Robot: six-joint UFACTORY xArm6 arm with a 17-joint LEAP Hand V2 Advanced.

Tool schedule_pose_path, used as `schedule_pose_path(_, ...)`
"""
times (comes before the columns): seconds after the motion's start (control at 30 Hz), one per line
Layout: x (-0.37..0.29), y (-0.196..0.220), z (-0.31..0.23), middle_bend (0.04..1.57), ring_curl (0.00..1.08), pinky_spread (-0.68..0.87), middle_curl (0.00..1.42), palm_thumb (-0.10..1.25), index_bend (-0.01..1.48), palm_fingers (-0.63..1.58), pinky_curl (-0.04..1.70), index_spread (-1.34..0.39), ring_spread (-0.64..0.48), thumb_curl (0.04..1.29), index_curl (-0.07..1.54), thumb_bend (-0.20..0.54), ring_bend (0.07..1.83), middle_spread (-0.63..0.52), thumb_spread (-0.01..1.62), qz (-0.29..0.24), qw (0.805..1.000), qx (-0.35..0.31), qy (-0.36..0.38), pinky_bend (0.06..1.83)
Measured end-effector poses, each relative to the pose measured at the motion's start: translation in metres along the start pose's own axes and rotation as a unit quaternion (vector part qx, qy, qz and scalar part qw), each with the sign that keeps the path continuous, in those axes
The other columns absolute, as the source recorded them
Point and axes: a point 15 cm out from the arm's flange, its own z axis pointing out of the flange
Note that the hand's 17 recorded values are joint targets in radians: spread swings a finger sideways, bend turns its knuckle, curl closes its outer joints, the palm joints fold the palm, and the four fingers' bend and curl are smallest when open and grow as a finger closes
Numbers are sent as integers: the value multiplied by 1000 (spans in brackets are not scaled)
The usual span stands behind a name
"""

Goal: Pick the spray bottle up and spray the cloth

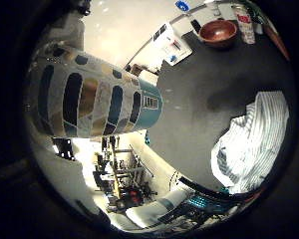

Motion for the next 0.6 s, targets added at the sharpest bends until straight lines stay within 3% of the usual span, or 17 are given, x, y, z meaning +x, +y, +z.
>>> schedule_pose_path(0.47,78,66,74,1235,632,-296,904,915,933,1158,625,-352,-211,924,897,-9,1456,-226,1060,33,997,-61,-21,1352)
schedule_pose_path(0.6,98,73,83,1236,633,-296,905,915,934,1156,626,-352,-213,926,898,-9,1453,-227,1060,21,998,-63,-12,1352)
